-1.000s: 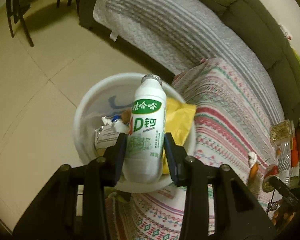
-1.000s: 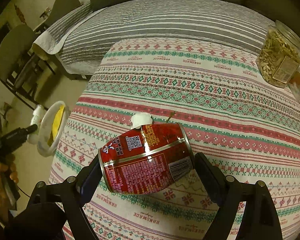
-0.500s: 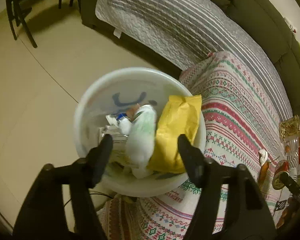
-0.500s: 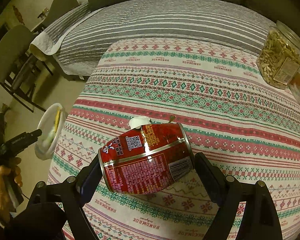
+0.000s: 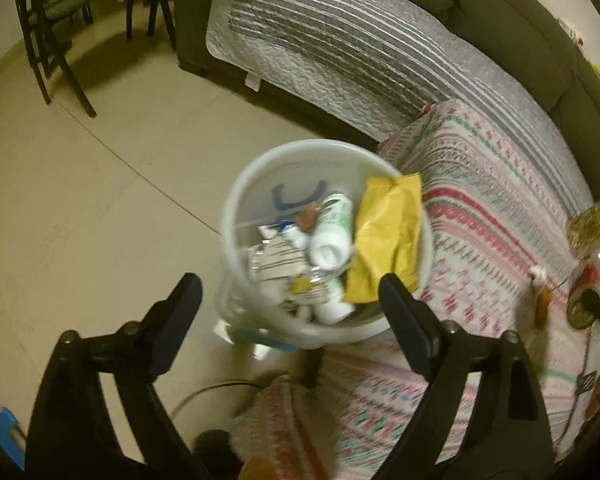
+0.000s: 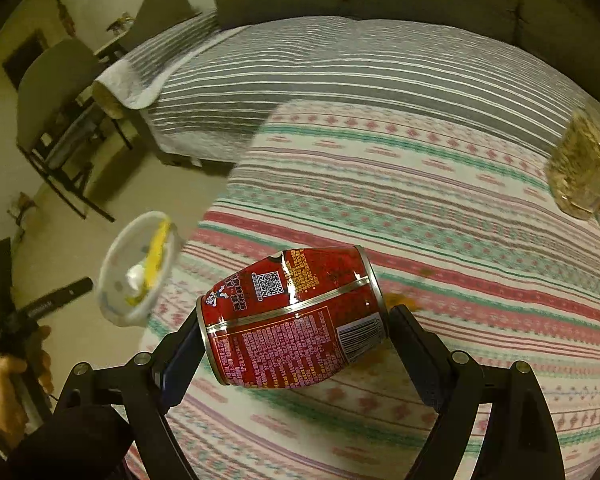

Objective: Collect trash
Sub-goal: 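Carry the red can over the white bin and open the right gripper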

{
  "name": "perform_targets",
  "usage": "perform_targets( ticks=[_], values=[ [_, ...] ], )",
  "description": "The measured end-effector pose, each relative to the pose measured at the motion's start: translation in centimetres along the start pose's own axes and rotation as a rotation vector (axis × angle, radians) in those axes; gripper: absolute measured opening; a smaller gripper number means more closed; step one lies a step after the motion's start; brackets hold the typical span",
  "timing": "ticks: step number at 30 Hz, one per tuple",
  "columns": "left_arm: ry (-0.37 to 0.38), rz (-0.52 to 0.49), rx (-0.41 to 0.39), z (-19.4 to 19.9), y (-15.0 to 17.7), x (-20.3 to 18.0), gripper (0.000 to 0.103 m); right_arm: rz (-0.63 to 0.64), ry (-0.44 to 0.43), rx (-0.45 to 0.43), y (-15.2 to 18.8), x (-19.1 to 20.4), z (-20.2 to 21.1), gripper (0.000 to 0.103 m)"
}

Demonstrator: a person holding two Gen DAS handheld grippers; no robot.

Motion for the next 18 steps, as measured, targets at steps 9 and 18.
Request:
perform_targets(
  ticks=[9, 18],
  values=[
    [-0.073, -0.026, -0.027, 0.5, 1.7, 4.5, 0.094, 0.050, -0.117, 0.022, -1.1, 7.4, -5.4, 0.090],
    [-0.114, 0.004, -0.020, 0.3, 2.5, 8.4, 0.094, 0.124, -0.160, 0.061, -2.0, 14.4, -12.8, 0.090]
  ],
)
Point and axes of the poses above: each gripper's, at about its wrist camera, not at the fingertips, and z roughly against the way its jaws point, x to its left, y to its underside, the point moved 2 cm from there along -z, roughly the way its jaws point, and after that the axes turned 14 degrees about -y, right-handed, at the moved point
